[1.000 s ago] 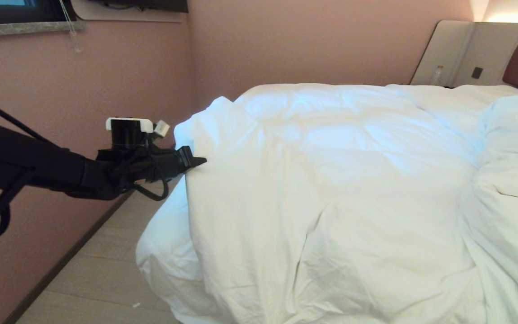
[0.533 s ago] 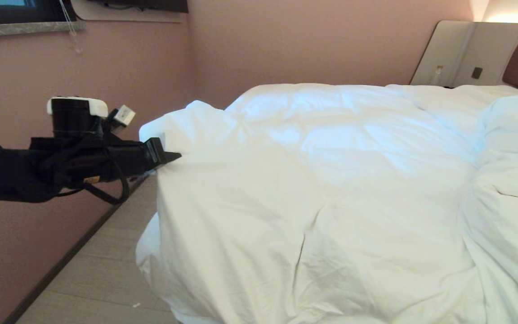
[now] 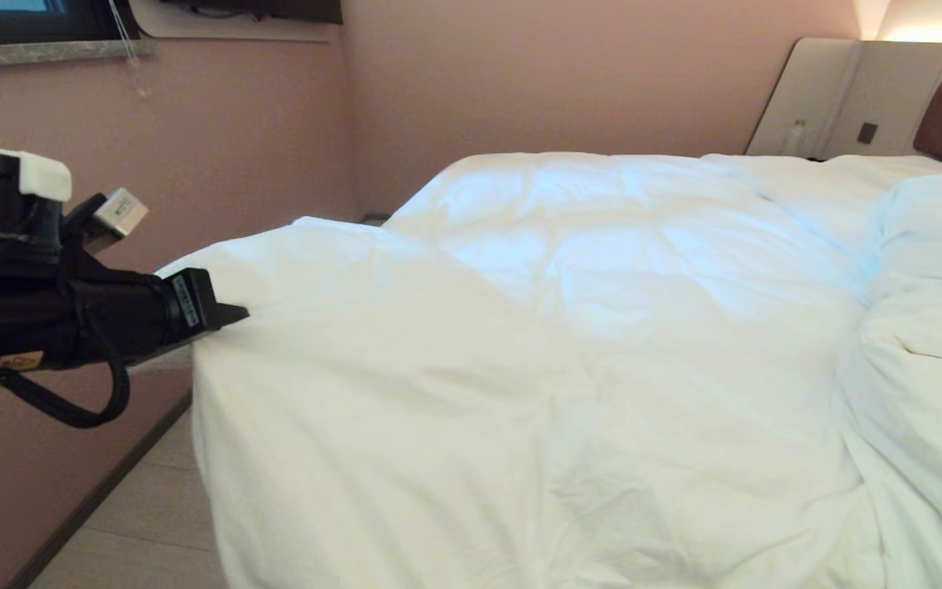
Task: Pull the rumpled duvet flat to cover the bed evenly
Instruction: Flatten the corners of the folded blanket
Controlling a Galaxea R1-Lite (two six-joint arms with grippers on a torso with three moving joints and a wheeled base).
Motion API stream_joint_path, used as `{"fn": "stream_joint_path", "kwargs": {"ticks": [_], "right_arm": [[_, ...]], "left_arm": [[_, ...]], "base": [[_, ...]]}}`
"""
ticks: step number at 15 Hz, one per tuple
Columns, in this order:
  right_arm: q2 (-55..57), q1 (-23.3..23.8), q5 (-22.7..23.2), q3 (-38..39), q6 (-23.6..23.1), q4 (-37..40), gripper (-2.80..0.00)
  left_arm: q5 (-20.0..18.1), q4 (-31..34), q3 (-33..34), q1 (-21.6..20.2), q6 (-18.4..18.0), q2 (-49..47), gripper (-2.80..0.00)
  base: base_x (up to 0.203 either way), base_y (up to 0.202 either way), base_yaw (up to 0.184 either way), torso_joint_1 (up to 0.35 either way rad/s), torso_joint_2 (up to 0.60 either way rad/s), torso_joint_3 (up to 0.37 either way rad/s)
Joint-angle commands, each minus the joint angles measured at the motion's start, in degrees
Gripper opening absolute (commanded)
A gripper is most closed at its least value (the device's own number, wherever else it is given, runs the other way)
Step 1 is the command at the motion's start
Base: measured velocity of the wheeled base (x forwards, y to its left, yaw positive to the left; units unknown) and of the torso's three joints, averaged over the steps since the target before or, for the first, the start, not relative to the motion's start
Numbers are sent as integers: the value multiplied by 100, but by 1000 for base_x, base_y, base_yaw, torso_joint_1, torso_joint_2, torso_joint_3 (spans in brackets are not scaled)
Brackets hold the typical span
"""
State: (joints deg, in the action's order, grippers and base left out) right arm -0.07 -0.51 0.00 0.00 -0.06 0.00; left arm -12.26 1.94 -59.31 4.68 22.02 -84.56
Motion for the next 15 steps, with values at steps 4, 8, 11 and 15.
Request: {"fn": "stream_joint_path", "kwargs": {"ticks": [4,8,11,15], "right_arm": [[7,-2,0,0,-2,0,-280],[7,-2,0,0,-2,0,-280],[7,-2,0,0,-2,0,-280],[7,-2,0,0,-2,0,-280]], "left_arm": [[593,1208,-306,-7,-262,738,-280],[857,1702,-339,-31,-576,804,-280],[866,1766,-151,-58,-584,689,-280],[1393,1740,8,-55,-690,672,-280]], "base": [[0,0,0,0,0,0],[0,0,0,0,0,0],[0,0,0,0,0,0],[0,0,0,0,0,0]]}}
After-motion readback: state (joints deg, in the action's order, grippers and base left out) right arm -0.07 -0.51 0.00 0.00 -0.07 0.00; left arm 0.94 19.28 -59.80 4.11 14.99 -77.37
